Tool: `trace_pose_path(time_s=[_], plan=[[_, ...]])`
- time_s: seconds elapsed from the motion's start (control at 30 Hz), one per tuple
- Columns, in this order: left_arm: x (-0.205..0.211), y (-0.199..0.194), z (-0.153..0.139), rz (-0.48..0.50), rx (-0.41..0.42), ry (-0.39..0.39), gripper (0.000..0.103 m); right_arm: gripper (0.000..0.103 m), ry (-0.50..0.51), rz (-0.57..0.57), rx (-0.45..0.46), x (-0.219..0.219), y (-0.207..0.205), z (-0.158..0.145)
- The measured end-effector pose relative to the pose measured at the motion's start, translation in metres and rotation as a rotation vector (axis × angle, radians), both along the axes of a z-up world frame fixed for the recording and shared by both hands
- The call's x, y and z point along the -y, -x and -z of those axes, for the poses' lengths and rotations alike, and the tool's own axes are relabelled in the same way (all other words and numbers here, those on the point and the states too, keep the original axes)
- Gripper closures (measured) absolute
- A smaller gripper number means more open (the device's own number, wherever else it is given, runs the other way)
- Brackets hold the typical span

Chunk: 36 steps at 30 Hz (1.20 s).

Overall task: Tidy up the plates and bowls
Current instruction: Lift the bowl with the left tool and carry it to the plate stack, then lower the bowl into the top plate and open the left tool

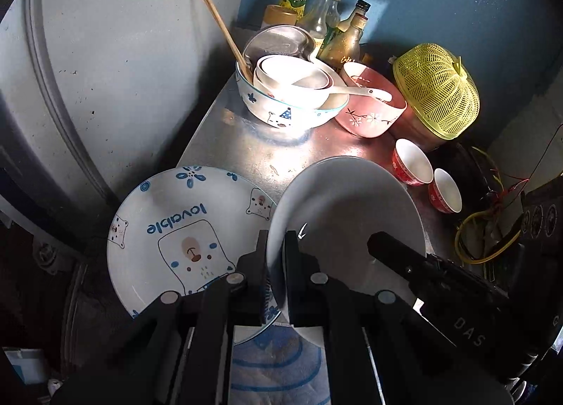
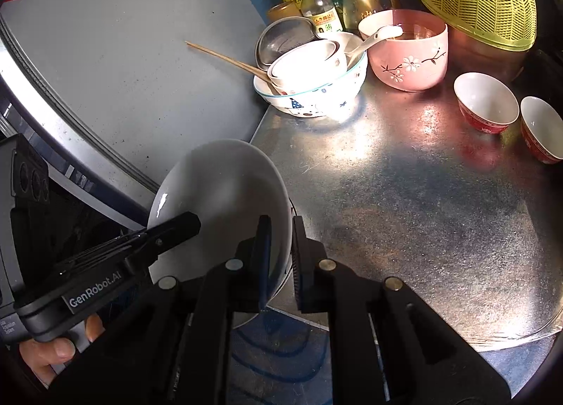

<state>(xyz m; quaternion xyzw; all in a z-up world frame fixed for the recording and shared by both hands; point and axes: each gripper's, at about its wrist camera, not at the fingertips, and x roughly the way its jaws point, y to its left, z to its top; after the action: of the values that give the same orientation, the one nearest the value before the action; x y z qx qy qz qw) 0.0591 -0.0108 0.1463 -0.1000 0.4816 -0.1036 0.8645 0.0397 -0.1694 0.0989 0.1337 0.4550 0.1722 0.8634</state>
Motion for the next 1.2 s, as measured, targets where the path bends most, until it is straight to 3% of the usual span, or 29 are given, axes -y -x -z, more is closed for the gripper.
trace_pose_path(time_s=[0.63, 1.2], plan=[[-0.058, 0.006, 0.031, -0.15, -0.073, -0.004, 0.098, 0.091, 0.02, -0.154, -0.072, -0.061, -0.018, 0.03], [-0.069, -0.004, 0.074, -0.191, -0.172, -0.005, 0.097, 0.091, 0.059, -0.202, -0.177, -0.075, -0.034, 0.074]])
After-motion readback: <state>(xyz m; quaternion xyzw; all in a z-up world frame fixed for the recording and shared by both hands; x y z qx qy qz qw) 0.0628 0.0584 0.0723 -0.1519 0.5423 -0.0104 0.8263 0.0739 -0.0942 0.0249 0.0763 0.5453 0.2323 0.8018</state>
